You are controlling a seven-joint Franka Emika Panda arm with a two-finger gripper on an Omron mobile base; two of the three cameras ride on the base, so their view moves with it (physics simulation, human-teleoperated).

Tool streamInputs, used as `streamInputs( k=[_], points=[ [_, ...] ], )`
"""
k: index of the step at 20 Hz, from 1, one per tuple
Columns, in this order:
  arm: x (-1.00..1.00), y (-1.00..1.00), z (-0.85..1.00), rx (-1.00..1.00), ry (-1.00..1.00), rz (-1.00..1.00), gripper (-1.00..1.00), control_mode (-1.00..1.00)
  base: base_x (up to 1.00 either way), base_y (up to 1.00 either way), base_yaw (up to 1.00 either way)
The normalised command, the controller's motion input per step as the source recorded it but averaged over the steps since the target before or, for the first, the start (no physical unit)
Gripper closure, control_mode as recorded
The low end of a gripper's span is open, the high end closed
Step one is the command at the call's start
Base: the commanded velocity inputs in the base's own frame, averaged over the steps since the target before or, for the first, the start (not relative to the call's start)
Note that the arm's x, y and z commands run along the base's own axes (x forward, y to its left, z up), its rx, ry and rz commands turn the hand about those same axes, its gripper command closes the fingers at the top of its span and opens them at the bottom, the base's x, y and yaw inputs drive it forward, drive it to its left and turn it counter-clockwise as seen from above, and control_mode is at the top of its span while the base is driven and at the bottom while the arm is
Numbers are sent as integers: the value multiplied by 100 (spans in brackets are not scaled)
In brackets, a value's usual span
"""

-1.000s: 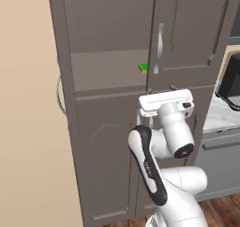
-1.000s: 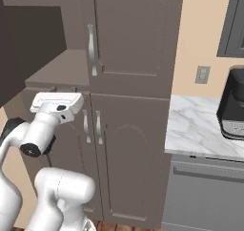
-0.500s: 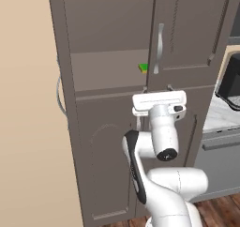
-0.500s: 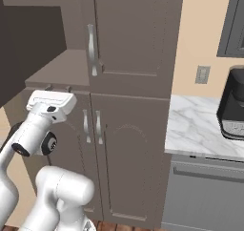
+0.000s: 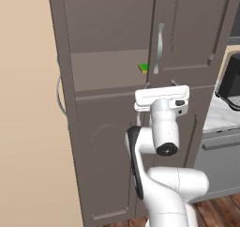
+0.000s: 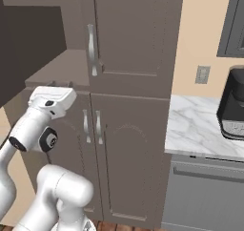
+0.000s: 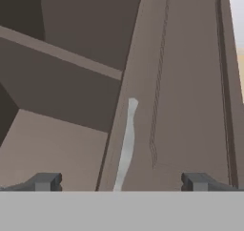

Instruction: Pick up the sponge and sponge from the sink, and place them back in the cabinet, and close the cabinet doors.

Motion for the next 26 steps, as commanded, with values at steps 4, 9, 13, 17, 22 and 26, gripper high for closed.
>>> streamInputs(
  k=[4, 9, 13, 17, 22, 26],
  points=[
    [-41, 8, 90, 0, 26, -9, -100, -100, 0, 0, 0],
    [-40, 5, 94, 0, 26, -9, -100, -100, 0, 0, 0],
    [-47, 11, 65, 0, 22, -8, -100, -100, 0, 0, 0],
    [-56, 25, 19, 0, 11, -2, -100, -100, 0, 0, 0],
    [-67, 41, 0, -3, 0, 0, -100, -100, 0, 0, 0],
    [-62, 31, 0, 0, -3, 0, -100, -100, 0, 0, 0]
  ],
)
